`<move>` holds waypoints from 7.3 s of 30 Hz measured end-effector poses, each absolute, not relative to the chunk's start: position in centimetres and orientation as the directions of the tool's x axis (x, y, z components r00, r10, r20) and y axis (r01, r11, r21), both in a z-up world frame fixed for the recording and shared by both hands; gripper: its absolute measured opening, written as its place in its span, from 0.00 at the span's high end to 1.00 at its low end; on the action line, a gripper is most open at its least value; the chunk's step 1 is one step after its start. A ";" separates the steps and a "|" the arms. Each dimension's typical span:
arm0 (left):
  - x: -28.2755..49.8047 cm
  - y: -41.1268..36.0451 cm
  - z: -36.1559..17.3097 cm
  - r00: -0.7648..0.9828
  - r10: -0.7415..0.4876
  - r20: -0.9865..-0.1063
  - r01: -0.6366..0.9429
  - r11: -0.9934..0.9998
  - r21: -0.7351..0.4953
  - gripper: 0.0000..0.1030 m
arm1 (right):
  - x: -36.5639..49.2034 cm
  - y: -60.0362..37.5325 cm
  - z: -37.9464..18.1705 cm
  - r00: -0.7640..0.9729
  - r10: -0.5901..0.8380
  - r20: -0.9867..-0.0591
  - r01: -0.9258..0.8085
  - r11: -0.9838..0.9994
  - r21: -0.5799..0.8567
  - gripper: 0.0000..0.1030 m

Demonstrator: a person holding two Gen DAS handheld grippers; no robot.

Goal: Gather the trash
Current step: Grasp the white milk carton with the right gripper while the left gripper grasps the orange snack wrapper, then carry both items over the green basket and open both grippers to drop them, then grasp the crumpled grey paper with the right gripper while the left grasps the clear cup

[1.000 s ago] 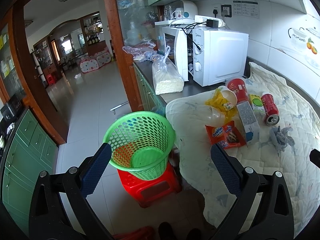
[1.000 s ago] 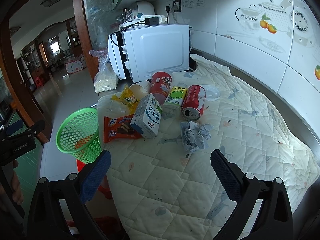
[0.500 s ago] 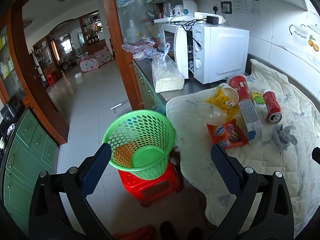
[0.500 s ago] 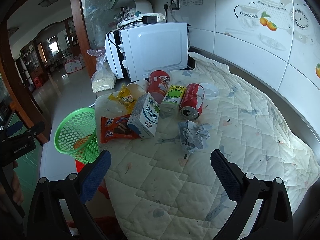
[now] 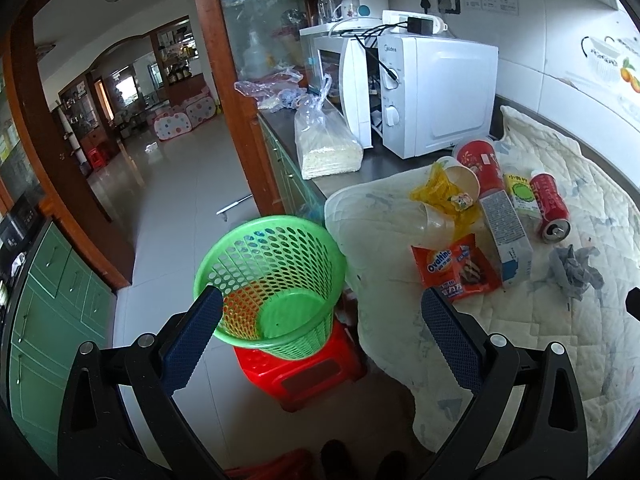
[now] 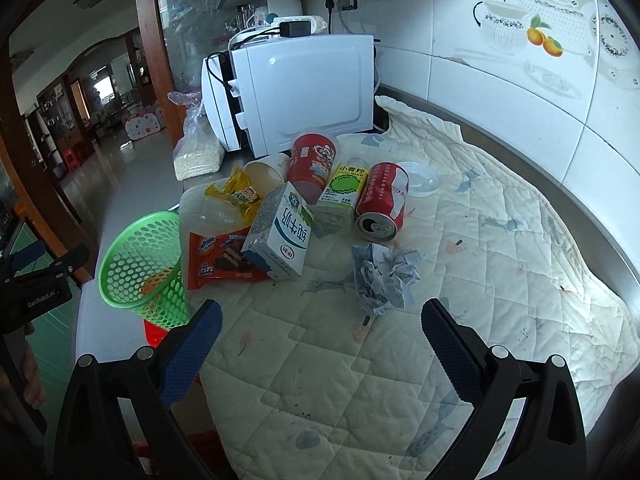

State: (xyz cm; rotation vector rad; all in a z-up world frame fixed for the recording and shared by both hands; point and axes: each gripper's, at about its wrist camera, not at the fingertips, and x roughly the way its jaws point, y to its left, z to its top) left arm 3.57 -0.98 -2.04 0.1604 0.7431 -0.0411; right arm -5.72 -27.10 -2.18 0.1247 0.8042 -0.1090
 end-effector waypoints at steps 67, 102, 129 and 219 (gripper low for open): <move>12.1 -5.6 -9.4 0.466 -0.408 -0.785 0.423 0.882 -0.207 0.13 | 11.0 -29.3 -10.8 0.550 0.343 -0.761 0.086 0.883 0.461 0.38; 13.2 -5.6 -11.6 0.367 -0.491 -0.790 0.341 0.861 -0.377 0.91 | 9.9 -26.5 -10.7 0.479 0.229 -0.847 -0.014 0.967 0.254 0.37; 19.0 17.0 -15.0 0.465 -0.101 -0.879 -0.117 0.978 -0.174 0.73 | 18.7 -3.9 -10.1 0.418 0.426 -0.803 -0.379 0.885 0.272 0.37; 19.8 -10.2 -11.0 0.409 -0.441 -0.799 0.390 0.876 -0.284 0.56 | 4.7 -36.0 -14.0 0.536 -0.005 -0.844 0.263 0.951 0.161 0.44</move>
